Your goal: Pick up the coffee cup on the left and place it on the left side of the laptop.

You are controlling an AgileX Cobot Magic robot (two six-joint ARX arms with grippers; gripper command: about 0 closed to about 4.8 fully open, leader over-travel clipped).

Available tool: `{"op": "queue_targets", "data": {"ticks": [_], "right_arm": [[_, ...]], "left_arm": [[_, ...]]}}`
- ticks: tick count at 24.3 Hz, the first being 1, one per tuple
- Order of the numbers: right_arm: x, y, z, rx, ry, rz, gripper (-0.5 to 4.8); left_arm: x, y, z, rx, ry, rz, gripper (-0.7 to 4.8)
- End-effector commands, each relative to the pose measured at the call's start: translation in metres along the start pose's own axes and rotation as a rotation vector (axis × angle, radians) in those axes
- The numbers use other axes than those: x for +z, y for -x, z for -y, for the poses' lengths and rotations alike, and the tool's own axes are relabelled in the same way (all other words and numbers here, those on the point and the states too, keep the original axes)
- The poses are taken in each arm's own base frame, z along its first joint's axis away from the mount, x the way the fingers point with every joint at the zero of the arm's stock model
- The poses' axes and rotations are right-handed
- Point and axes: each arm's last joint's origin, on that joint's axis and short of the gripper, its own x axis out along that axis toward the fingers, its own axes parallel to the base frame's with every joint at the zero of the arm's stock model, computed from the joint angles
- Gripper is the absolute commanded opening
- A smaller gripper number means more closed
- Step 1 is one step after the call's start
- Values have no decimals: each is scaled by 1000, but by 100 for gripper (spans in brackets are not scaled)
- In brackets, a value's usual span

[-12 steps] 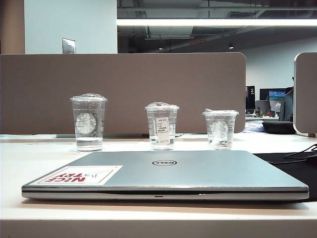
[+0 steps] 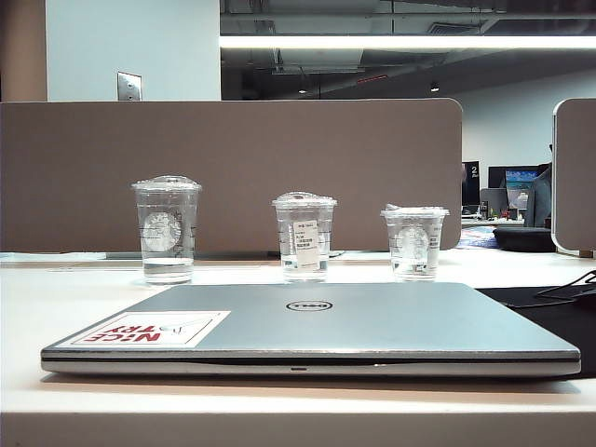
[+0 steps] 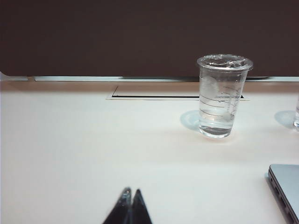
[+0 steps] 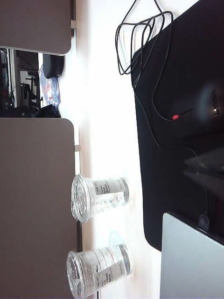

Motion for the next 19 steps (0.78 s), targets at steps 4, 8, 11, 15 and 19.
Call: {"op": "queue_targets", "data": {"ticks": [4, 8, 11, 15, 19], "right_arm": [[0, 0, 0, -3, 1, 15, -5], [-4, -3, -7, 68, -1, -43, -5], [-13, -6, -27, 252, 9, -147, -5], [-18, 0, -49, 461, 28, -197, -5], [-19, 3, -56, 538, 36, -210, -5]], "left_arm": [[2, 0, 0, -4, -1, 13, -5], [2, 0, 0, -6, 21, 15, -5], [2, 0, 0, -6, 38, 15, -5], [2, 0, 0, -6, 37, 14, -5], [2, 0, 1, -48, 119, 11, -5]]}}
